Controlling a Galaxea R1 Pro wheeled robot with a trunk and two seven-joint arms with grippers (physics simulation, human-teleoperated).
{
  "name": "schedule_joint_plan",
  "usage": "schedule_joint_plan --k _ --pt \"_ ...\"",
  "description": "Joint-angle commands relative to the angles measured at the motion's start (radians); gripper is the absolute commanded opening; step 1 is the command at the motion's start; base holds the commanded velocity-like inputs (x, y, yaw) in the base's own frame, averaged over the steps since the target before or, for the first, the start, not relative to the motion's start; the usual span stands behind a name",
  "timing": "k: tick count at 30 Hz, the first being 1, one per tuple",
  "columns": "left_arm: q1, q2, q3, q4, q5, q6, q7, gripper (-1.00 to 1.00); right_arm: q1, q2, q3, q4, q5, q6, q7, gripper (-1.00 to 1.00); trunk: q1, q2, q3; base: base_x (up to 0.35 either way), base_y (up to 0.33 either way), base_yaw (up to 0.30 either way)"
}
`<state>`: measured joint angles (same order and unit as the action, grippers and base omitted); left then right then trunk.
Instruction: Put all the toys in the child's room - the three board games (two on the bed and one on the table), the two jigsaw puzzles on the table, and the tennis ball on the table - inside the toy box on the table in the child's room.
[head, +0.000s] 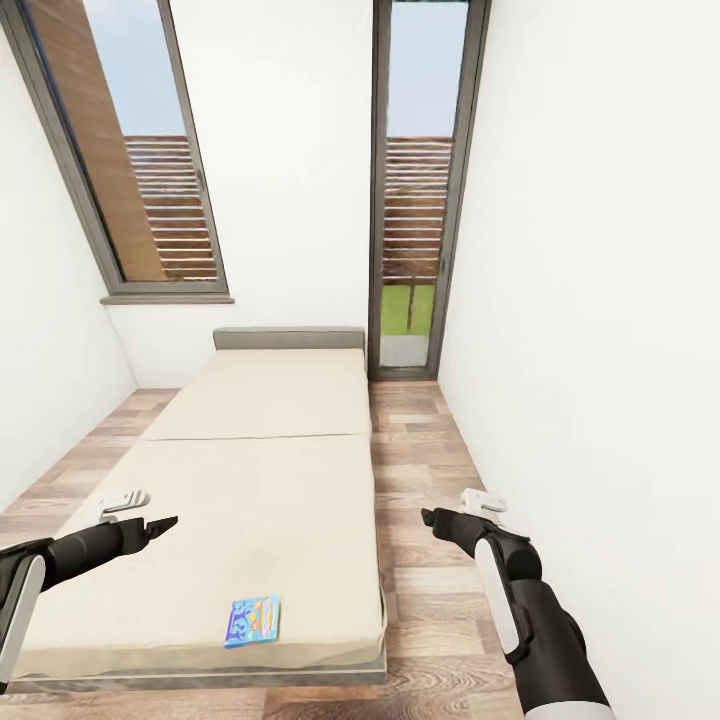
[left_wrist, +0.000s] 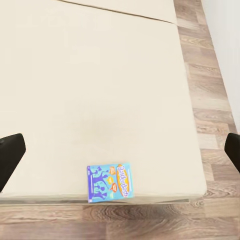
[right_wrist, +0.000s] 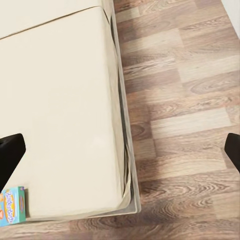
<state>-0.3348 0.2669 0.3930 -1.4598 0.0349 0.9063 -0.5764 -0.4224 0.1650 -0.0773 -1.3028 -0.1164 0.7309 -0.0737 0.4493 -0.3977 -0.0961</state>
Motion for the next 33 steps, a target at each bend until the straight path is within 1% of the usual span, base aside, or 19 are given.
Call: schedule_joint_plan --k 1,10,13,14,17,22,28,33 --pt "-0.001 0.000 0.001 -0.001 0.003 0.008 -0.002 1.00 -0.001 0.001 -0.001 -0.001 -0.011 0.004 -0.008 1.00 0.001 -0.002 -0.002 -0.001 -0.069 0.000" --pt "-0.001 0.000 0.001 -0.001 0.003 0.008 -0.004 1.00 -0.001 0.001 0.007 -0.004 -0.011 0.004 -0.007 1.00 0.001 -0.002 -0.002 0.000 -0.152 0.000" --pt "-0.001 0.000 0.001 -0.001 0.003 0.008 -0.004 1.00 -0.001 0.001 0.021 -0.005 -0.011 0.005 -0.007 1.00 0.001 -0.002 -0.002 0.000 -0.048 0.000" --pt "-0.001 0.000 0.001 -0.001 0.003 0.008 -0.004 1.00 -0.001 0.002 0.038 -0.005 -0.011 0.006 -0.007 1.00 0.001 -0.002 -0.002 0.000 -0.015 0.000" --pt "-0.001 0.000 0.001 -0.001 0.003 0.007 -0.007 1.00 -0.001 0.002 0.056 -0.006 -0.011 0.006 -0.008 1.00 0.001 -0.002 -0.002 0.000 -0.010 0.000" --pt "-0.001 0.001 0.001 -0.001 0.003 0.007 -0.013 1.00 -0.001 0.001 0.070 -0.006 -0.011 0.006 -0.008 1.00 0.001 -0.002 -0.002 -0.037 -0.067 0.000" --pt "-0.002 0.002 0.003 -0.001 0.007 0.008 -0.016 1.00 -0.001 0.001 0.074 -0.006 -0.011 0.005 -0.008 1.00 0.001 -0.002 -0.002 -0.090 -0.166 0.000" --pt "-0.003 0.003 0.004 -0.001 0.010 0.014 -0.017 1.00 -0.001 0.001 0.075 -0.006 -0.011 0.005 -0.008 1.00 0.001 -0.002 -0.002 -0.025 -0.045 0.000"
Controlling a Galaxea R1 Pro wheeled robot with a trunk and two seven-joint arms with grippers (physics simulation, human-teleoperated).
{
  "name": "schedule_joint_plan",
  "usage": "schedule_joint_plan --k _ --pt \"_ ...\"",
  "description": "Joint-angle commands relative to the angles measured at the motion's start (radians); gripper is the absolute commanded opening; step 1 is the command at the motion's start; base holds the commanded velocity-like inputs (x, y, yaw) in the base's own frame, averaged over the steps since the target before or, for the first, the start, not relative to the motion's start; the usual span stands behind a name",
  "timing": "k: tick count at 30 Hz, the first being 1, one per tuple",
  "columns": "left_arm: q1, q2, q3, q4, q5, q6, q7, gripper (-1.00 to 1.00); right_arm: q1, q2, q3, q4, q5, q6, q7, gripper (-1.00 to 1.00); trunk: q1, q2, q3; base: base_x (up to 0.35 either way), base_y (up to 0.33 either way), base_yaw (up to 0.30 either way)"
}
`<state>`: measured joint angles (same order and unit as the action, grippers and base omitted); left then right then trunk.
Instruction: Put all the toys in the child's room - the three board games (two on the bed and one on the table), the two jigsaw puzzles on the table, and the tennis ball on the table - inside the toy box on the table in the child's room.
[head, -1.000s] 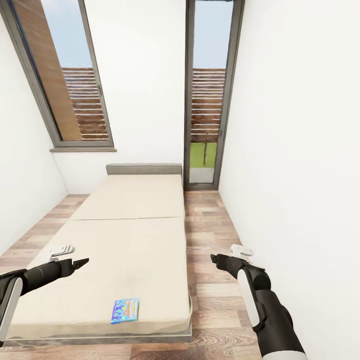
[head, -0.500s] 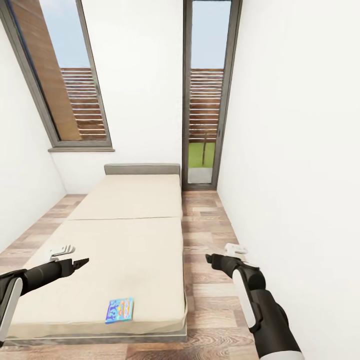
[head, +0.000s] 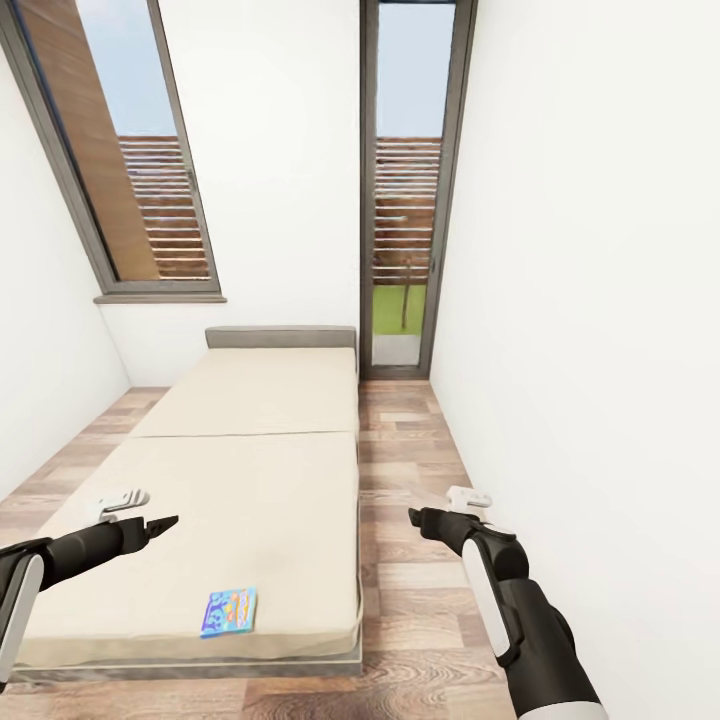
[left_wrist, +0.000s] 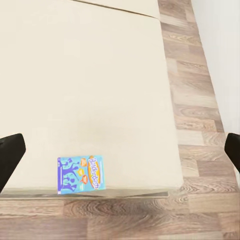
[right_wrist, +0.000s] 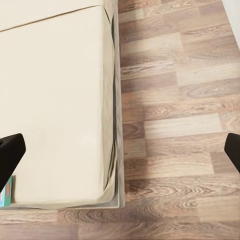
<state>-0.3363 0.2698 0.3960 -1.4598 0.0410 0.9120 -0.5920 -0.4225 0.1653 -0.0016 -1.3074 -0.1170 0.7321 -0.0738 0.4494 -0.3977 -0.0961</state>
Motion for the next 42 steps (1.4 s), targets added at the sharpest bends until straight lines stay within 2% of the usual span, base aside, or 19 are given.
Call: schedule_joint_plan --k 1,19,21,27,31,34,37,41,42 --pt "-0.001 0.000 0.002 -0.001 0.005 0.010 -0.001 1.00 -0.001 0.000 0.000 -0.001 -0.010 0.004 -0.008 1.00 0.001 -0.002 -0.002 -0.010 -0.019 0.000" --pt "-0.004 0.000 0.013 0.000 0.013 0.093 -0.002 1.00 -0.001 0.000 0.002 -0.001 -0.010 0.002 -0.007 1.00 0.001 -0.002 0.005 -0.001 -0.003 0.100" --pt "-0.004 0.001 0.017 0.001 0.021 0.104 -0.003 1.00 -0.001 0.000 0.001 -0.001 -0.010 0.002 -0.007 1.00 0.008 -0.016 -0.001 0.000 0.000 0.012" --pt "-0.004 0.000 0.070 0.019 0.097 0.125 -0.004 1.00 -0.001 0.000 0.000 -0.004 -0.011 0.002 -0.005 1.00 0.031 -0.058 -0.020 0.000 0.000 0.004" --pt "-0.005 0.004 0.100 0.090 0.141 0.130 -0.006 1.00 0.000 0.000 0.000 -0.007 -0.014 0.004 -0.003 1.00 0.047 -0.086 -0.033 0.000 0.000 0.000" --pt "-0.006 0.005 0.108 0.133 0.171 0.131 -0.006 1.00 0.000 0.000 0.000 -0.008 -0.024 0.004 -0.002 1.00 0.058 -0.107 -0.042 0.000 0.000 0.000" --pt "-0.007 0.007 0.115 0.216 0.236 0.131 -0.006 1.00 0.001 0.000 0.000 -0.010 -0.068 0.005 -0.002 1.00 0.070 -0.128 -0.051 0.000 0.000 0.000" --pt "-0.007 0.014 0.118 0.294 0.274 0.130 -0.006 1.00 0.002 -0.001 0.000 -0.011 -0.121 0.006 -0.001 1.00 0.085 -0.156 -0.064 0.000 0.000 0.000" --pt "-0.007 0.023 0.120 0.332 0.285 0.130 -0.006 1.00 0.002 -0.002 0.000 -0.011 -0.148 0.006 -0.001 1.00 0.089 -0.163 -0.067 0.000 0.000 0.000"
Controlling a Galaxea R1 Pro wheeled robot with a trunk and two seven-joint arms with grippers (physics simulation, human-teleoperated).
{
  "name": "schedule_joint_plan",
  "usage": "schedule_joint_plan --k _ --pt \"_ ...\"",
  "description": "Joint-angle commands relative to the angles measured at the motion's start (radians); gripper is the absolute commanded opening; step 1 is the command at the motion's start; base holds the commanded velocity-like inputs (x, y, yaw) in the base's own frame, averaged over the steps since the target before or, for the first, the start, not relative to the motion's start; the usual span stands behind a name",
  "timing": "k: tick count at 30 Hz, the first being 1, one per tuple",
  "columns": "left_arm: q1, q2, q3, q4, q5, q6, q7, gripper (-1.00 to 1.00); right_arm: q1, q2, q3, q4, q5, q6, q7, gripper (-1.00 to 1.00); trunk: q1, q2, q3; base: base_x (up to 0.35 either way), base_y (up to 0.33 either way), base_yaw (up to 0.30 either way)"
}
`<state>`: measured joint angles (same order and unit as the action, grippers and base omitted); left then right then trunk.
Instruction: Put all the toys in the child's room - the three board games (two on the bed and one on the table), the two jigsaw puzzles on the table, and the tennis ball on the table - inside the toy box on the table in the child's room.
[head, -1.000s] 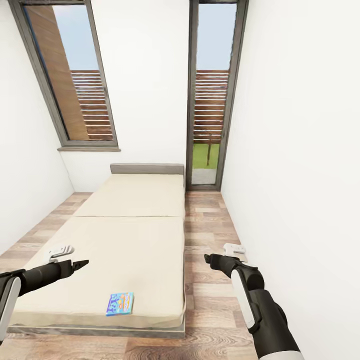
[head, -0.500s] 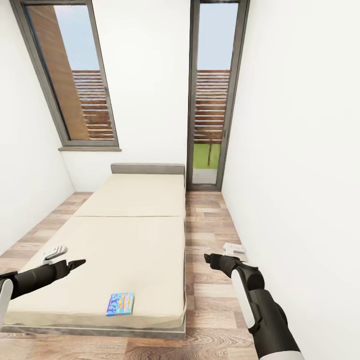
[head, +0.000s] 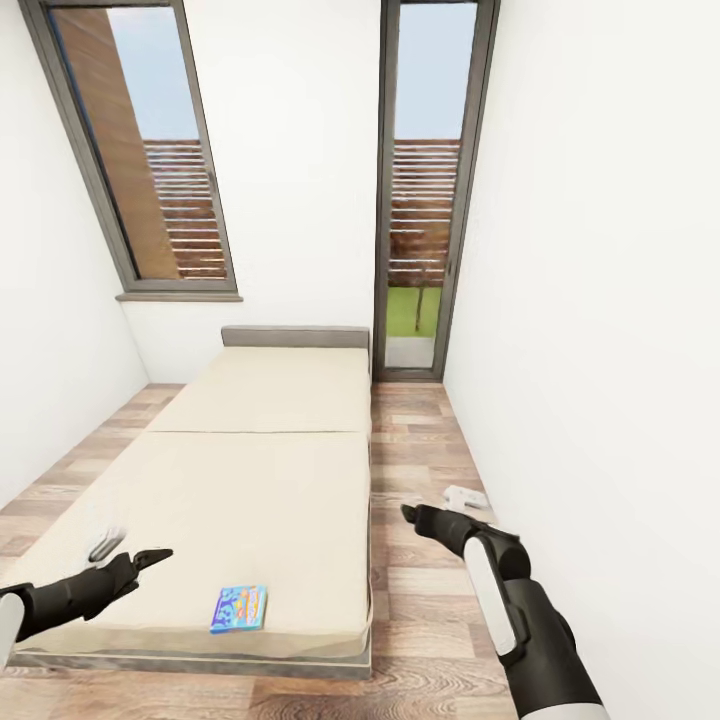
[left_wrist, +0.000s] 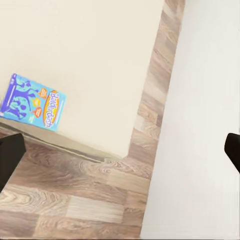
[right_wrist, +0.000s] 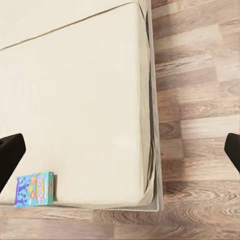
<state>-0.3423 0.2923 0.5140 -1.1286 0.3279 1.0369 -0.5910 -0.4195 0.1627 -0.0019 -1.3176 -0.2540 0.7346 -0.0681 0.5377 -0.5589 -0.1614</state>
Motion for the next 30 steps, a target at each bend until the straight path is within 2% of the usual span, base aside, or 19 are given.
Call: schedule_joint_plan --k 1,3,6,10,15,20,30 --pt "-0.001 0.005 0.003 0.020 0.002 0.005 -0.007 1.00 0.000 0.000 0.000 -0.001 -0.023 0.004 -0.007 1.00 0.004 -0.009 -0.005 0.000 0.000 0.000" --pt "-0.002 0.019 0.010 0.070 0.013 0.004 -0.008 1.00 0.002 -0.002 -0.001 -0.002 -0.061 0.004 -0.007 1.00 0.012 -0.023 -0.011 0.000 0.000 0.000" --pt "-0.002 0.027 0.022 0.111 0.024 0.004 -0.007 1.00 0.004 -0.005 -0.002 -0.004 -0.092 0.005 -0.007 1.00 0.023 -0.044 -0.021 0.000 0.000 0.000" --pt "-0.003 0.033 0.037 0.150 0.043 0.001 -0.005 1.00 0.008 -0.009 -0.006 -0.004 -0.147 0.006 -0.005 1.00 0.039 -0.072 -0.033 0.000 0.000 0.000" --pt "-0.005 0.033 0.041 0.177 0.049 -0.001 -0.003 1.00 0.011 -0.012 -0.007 -0.005 -0.211 0.006 -0.005 1.00 0.058 -0.107 -0.049 0.000 0.000 0.000" --pt "-0.009 0.035 0.042 0.190 0.052 -0.001 -0.002 1.00 0.015 -0.015 -0.005 -0.033 -0.240 0.011 -0.006 1.00 0.077 -0.142 -0.065 0.000 0.000 0.000" --pt "-0.017 0.037 0.044 0.194 0.053 -0.001 -0.006 1.00 0.017 -0.016 -0.001 -0.094 -0.253 0.013 -0.006 1.00 0.115 -0.212 -0.096 0.000 0.000 0.000"
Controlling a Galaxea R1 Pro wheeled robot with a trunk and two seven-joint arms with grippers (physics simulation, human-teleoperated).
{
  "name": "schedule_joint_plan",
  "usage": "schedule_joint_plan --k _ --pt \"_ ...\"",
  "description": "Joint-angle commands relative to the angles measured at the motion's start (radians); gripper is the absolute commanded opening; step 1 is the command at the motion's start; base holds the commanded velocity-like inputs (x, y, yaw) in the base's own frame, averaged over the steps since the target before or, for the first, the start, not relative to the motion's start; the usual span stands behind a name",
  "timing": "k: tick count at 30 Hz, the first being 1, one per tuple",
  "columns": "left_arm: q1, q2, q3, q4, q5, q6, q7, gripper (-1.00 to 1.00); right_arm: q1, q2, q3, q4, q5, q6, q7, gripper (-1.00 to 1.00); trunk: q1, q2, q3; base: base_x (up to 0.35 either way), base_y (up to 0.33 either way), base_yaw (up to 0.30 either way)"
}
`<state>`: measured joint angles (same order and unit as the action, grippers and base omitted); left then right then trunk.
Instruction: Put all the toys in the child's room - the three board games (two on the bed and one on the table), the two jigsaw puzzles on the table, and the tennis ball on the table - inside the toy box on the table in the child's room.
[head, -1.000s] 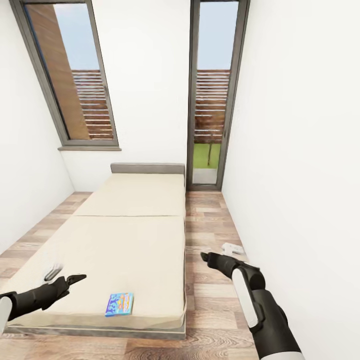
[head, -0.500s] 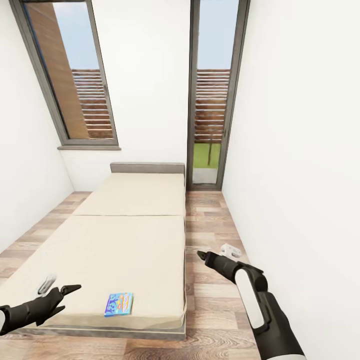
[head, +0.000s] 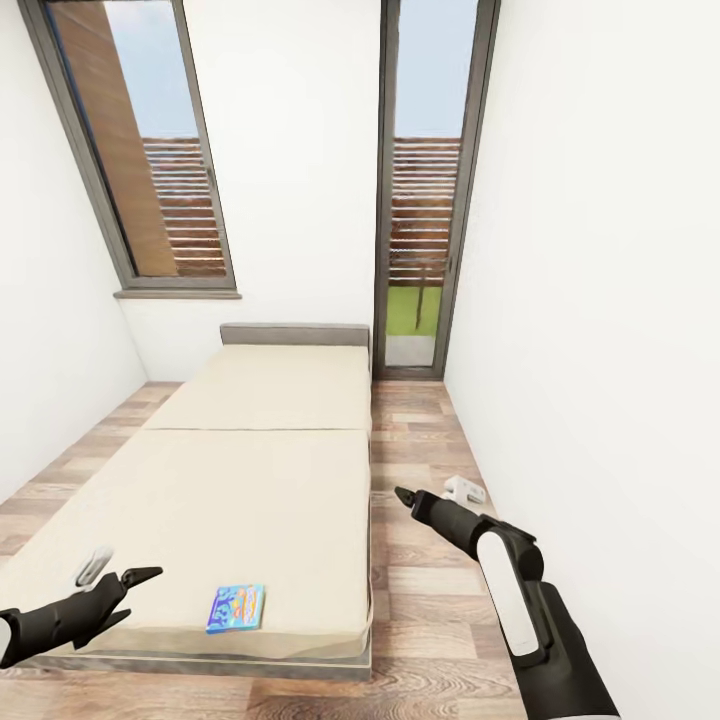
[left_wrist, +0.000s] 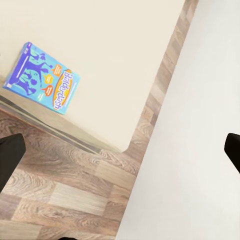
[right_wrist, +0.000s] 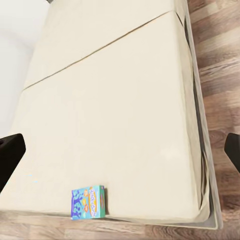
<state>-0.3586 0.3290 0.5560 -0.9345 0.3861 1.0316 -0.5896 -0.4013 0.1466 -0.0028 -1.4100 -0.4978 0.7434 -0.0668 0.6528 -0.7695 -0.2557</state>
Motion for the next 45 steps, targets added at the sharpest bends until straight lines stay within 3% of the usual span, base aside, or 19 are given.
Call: schedule_joint_plan --k 1,13,21,27,32,34,37,40,45 --pt "-0.001 0.001 0.003 0.000 -0.006 0.004 -0.008 1.00 -0.001 0.000 0.000 -0.002 -0.009 0.003 -0.007 1.00 0.004 -0.008 -0.005 0.000 0.000 0.000" --pt "-0.002 0.004 0.004 0.000 -0.006 0.002 -0.007 1.00 -0.002 0.000 -0.001 -0.012 -0.010 0.000 -0.002 1.00 0.050 -0.092 -0.042 0.000 0.000 0.000" --pt "-0.002 0.004 0.005 0.001 -0.005 0.002 -0.009 1.00 -0.003 0.002 0.004 -0.018 -0.010 0.000 0.059 1.00 0.081 -0.148 -0.067 0.000 0.000 0.000" --pt "-0.002 0.003 0.005 0.001 -0.005 0.002 -0.009 1.00 -0.003 0.001 -0.001 -0.023 -0.012 0.007 0.192 1.00 0.104 -0.190 -0.086 0.000 0.000 0.000" --pt "-0.002 0.003 0.005 0.001 -0.004 0.002 -0.011 1.00 -0.004 -0.001 -0.006 -0.046 -0.052 0.030 0.402 1.00 0.123 -0.225 -0.102 0.000 0.000 0.000" --pt "-0.002 0.003 0.005 0.001 -0.004 0.001 -0.011 1.00 -0.004 -0.003 -0.009 -0.051 -0.085 0.063 0.527 1.00 0.131 -0.239 -0.108 0.000 0.000 0.000" --pt "-0.002 0.004 0.005 0.002 -0.004 0.002 -0.012 1.00 -0.004 -0.005 -0.011 -0.054 -0.101 0.093 0.624 1.00 0.142 -0.260 -0.117 0.000 0.000 0.000" --pt "-0.002 0.003 0.005 0.002 -0.004 0.001 -0.015 1.00 -0.004 -0.015 -0.017 -0.051 -0.109 0.107 0.680 1.00 0.154 -0.281 -0.127 0.000 0.000 0.000" --pt "-0.002 0.004 0.004 0.003 -0.004 0.001 -0.033 1.00 -0.004 -0.027 -0.026 -0.047 -0.113 0.111 0.714 1.00 0.173 -0.316 -0.143 0.000 0.000 0.000"
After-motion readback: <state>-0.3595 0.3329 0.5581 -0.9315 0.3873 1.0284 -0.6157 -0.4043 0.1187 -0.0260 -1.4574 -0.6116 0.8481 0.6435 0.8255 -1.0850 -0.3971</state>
